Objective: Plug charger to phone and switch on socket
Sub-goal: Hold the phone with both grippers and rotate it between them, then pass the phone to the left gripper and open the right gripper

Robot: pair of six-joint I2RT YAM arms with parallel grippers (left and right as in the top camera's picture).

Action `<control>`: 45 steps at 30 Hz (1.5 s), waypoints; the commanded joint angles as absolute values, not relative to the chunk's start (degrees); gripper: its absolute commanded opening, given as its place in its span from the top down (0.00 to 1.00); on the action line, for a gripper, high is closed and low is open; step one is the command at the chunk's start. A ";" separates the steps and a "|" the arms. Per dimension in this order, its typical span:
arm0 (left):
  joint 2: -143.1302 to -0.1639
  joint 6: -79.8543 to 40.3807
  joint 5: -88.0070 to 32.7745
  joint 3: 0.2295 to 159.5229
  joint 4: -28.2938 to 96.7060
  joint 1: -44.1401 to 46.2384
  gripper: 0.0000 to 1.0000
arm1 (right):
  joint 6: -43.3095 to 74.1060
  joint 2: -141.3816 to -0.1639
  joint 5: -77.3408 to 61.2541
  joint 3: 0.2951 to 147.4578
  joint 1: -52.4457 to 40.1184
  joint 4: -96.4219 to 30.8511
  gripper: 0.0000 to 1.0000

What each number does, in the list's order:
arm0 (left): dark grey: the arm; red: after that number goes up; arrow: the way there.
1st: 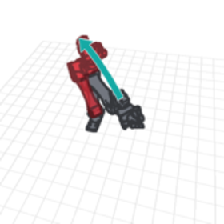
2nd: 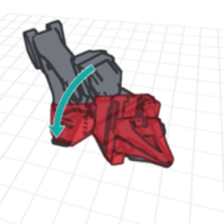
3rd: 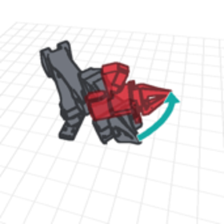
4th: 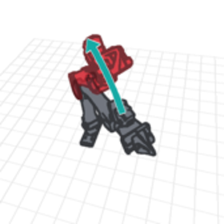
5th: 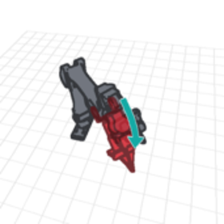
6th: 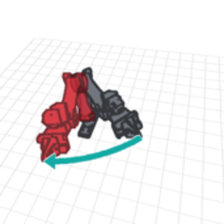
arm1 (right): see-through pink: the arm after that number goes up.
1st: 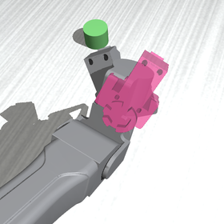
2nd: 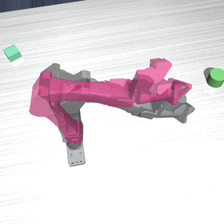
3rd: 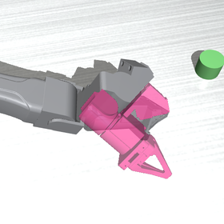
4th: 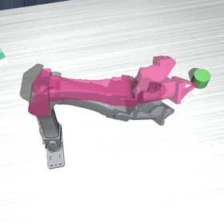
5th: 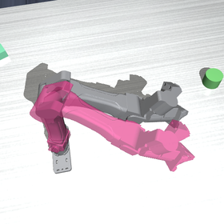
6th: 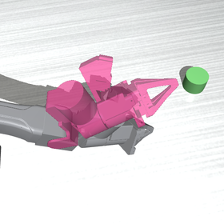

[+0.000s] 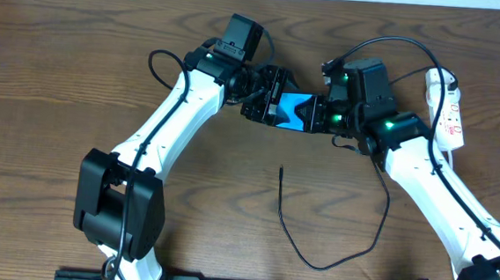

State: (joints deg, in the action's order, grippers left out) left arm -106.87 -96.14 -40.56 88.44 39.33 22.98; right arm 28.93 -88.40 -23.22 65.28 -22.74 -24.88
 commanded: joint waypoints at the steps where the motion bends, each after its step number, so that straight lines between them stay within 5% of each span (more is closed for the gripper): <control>1: -105.27 -96.09 -41.52 88.42 39.53 23.22 0.93 | 28.23 -88.20 -24.08 66.37 -22.98 -24.27 0.99; 4: -105.27 -95.79 -41.54 88.42 39.55 23.22 0.86 | 28.23 -88.20 -24.03 66.37 -22.59 -24.23 0.99; 9: -105.23 -92.55 -41.63 88.42 39.53 22.63 0.29 | 28.21 -88.20 -24.05 66.37 -20.01 -24.45 0.99; 14: -105.19 -88.12 -48.25 88.42 39.24 20.91 0.04 | 28.25 -88.20 -24.10 66.37 -16.23 -24.47 0.99; 27: -105.16 -72.55 -50.83 88.42 22.09 19.20 0.02 | 54.54 -88.20 -30.85 66.37 -9.06 -20.16 0.99; 35: -105.16 -72.71 -48.21 88.42 17.82 18.92 0.02 | 78.59 -88.20 -31.62 66.37 -7.25 -15.00 0.99; 45: -105.16 -77.12 -37.50 88.42 17.41 18.94 0.02 | 92.38 -88.20 -32.12 66.37 -8.32 -7.27 0.98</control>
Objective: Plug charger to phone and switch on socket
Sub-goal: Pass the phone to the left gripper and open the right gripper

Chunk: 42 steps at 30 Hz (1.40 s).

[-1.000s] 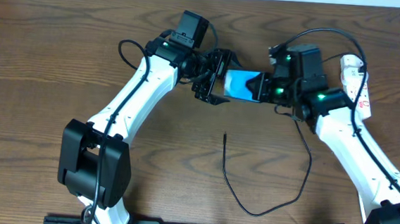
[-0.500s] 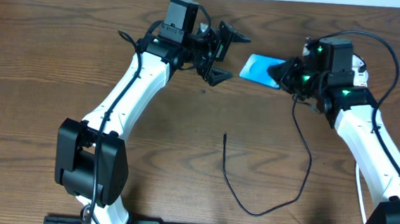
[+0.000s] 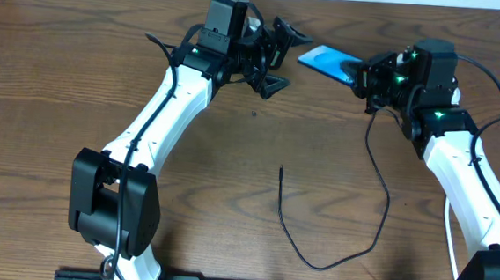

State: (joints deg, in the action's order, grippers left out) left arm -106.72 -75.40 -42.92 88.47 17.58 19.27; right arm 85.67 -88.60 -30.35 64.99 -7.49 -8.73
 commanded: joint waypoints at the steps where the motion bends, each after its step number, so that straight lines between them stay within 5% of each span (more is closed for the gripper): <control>1: -105.16 -78.32 -36.75 88.42 17.41 18.94 0.02 | 92.95 -88.20 -32.16 66.37 -8.58 -6.92 0.98; 21: -105.16 -90.70 -36.32 88.42 16.97 18.94 0.04 | 103.33 -88.20 -37.95 66.37 -13.37 -2.31 0.98; 42: -105.16 -91.22 -33.78 88.42 16.99 18.94 0.77 | 105.84 -88.20 -38.76 66.37 -15.84 -2.31 0.98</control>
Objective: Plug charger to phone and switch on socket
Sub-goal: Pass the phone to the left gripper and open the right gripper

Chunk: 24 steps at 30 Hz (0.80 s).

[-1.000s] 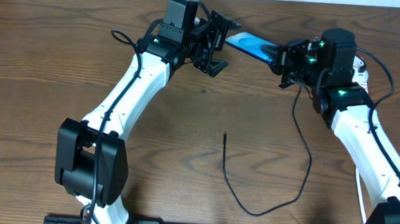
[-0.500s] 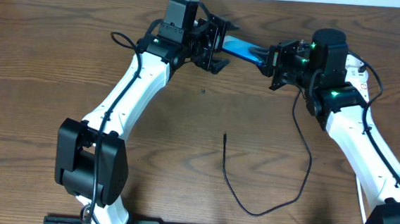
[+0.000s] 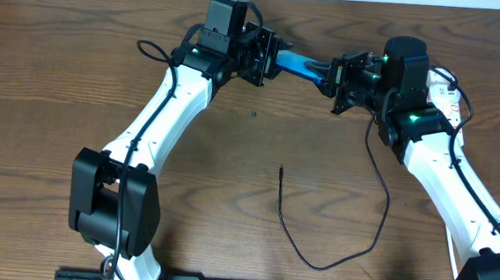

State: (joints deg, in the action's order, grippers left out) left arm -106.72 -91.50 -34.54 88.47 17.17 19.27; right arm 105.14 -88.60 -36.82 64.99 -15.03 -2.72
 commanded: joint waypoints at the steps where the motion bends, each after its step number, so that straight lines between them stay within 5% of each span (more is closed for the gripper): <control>1: -105.16 -91.22 -33.78 88.42 16.99 18.94 0.80 | 105.84 -88.20 -38.76 66.37 -15.94 -2.31 0.98; 6: -105.16 -91.22 -33.78 88.42 16.99 18.94 0.93 | 105.86 -88.20 -38.74 66.37 -16.23 -2.31 0.98; 12: -105.16 -91.22 -33.78 88.42 17.02 18.94 0.92 | 105.84 -88.20 -38.76 66.37 -16.23 -2.31 0.95; 19: -105.16 -91.20 -33.78 88.42 17.02 18.92 0.92 | 105.78 -88.20 -38.74 66.37 -16.23 -2.13 0.31; 24: -105.16 -91.15 -33.82 88.42 17.02 17.08 0.93 | 101.32 -88.20 -39.24 66.37 -15.73 0.69 0.05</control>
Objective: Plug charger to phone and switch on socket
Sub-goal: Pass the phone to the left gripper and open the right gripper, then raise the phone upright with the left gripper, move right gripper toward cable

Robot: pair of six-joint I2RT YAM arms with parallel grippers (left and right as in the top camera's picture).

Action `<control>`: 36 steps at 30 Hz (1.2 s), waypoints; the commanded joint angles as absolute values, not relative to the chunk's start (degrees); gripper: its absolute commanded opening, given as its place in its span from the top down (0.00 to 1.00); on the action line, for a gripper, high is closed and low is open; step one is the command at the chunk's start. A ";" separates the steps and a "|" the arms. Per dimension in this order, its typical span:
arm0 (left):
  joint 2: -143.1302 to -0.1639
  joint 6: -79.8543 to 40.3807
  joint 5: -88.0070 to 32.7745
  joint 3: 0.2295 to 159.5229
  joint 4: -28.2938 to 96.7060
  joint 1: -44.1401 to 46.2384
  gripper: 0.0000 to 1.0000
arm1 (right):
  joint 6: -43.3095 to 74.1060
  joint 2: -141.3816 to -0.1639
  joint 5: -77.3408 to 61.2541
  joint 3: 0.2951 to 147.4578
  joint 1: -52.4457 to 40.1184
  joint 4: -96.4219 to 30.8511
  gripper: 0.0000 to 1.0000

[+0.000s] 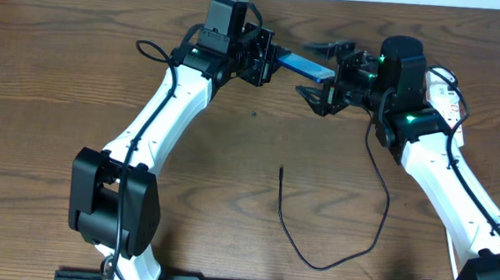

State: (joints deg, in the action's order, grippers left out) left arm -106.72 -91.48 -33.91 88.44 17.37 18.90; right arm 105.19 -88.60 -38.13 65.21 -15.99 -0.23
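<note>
The blue phone (306,66) is held off the table near the far edge, sticking out to the right from my left gripper (272,58), which is shut on its left end. My right gripper (319,71) stands open around the phone's right end, one finger beyond it and one nearer me. The black charger cable (289,235) lies loose on the table. Its free plug end (281,170) points away from me at mid-table. The white power strip (451,105) lies at the far right, partly hidden by the right arm.
The wooden table (55,144) runs dark brown across the whole view. A tiny dark speck (253,115) lies below the left gripper. The cable loops from mid-table down toward the front edge and back up under the right arm.
My right gripper has opened and let go of the phone's right end. The left gripper still grips the left end, and the phone has hardly moved.
Both grippers met at the phone lower on the table. Then the right gripper alone held it up at the far right while the left stood open. Then both were shut on it, and now only the left holds it.
</note>
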 commanded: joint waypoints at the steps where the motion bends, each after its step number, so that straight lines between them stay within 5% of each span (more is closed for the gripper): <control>1: -105.16 -91.15 -33.89 88.42 17.02 16.45 0.93 | 100.14 -88.20 -39.68 66.37 -15.49 1.15 0.02; 9: -105.16 -83.13 -47.40 88.42 17.02 7.16 0.93 | 90.19 -88.20 -45.21 66.37 -11.86 0.34 0.01; 21: -105.16 -46.81 -76.88 88.40 17.04 -4.12 0.93 | 65.87 -88.20 -42.63 66.37 -12.12 -7.75 0.01; 36: -105.16 -39.29 -79.09 88.40 17.04 -6.79 0.93 | 49.21 -88.18 -11.70 66.39 -27.49 -25.96 0.01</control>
